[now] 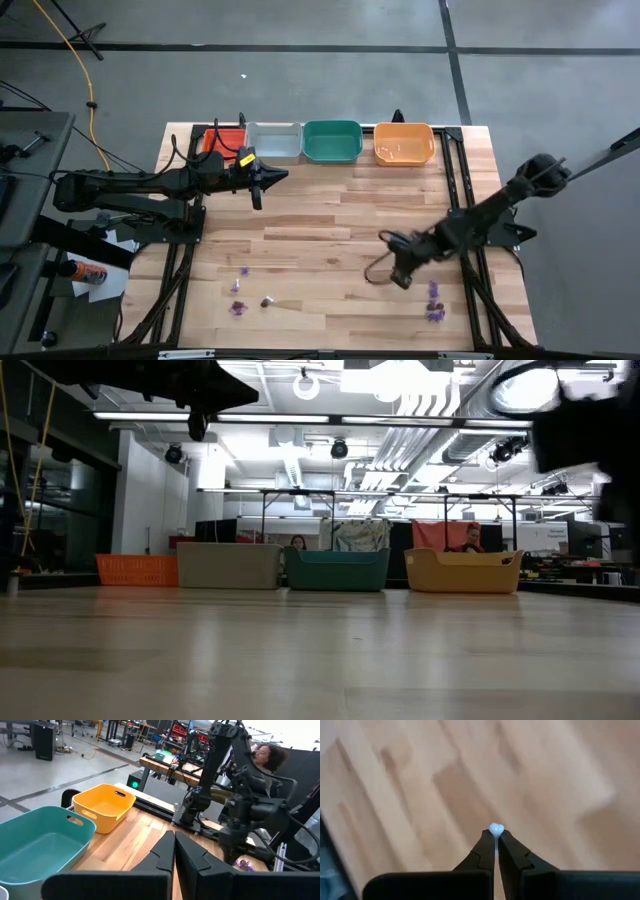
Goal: Sort Halloween decoration
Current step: Put the white bone into the yellow bin
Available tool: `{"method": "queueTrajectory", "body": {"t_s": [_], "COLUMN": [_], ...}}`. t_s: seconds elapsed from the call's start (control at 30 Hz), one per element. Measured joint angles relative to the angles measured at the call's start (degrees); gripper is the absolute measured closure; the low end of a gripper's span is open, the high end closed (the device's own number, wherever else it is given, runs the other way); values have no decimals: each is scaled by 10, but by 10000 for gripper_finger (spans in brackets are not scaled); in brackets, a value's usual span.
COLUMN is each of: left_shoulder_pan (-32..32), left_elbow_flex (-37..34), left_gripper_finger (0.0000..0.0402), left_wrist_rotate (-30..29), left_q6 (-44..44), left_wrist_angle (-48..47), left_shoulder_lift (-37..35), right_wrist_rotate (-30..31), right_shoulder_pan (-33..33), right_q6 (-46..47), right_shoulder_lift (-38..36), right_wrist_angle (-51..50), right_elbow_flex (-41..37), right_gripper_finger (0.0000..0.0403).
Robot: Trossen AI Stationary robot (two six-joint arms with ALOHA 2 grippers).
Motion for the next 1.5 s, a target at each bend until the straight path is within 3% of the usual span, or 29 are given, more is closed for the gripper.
{"method": "queueTrajectory", "body": {"t_s": [0.3,0.47,0.67,0.8,0.9,1.5], "left_shoulder_pan": [0,0,0,18,33,48], "left_elbow_flex": [0,0,0,0,12,34], "left_gripper_finger": [401,401,401,401,401,401], "left_wrist_rotate": [0,0,3,44,80,82], "left_q6": [20,65,82,76,42,36], "left_wrist_angle": [5,9,91,143,145,146], "left_shoulder_lift": [0,0,21,45,59,73], "right_wrist_rotate": [38,40,-18,-63,-75,-73], "right_shoulder_pan": [-203,-312,-398,-422,-426,-428], "right_q6": [-316,-396,-420,-419,-418,-424], "right_shoulder_lift": [0,0,0,0,-1,-1], "right_wrist_angle": [141,328,585,715,757,753], "right_elbow_flex": [0,1,1,1,2,2], "right_gripper_finger": [403,403,403,403,403,403]}}
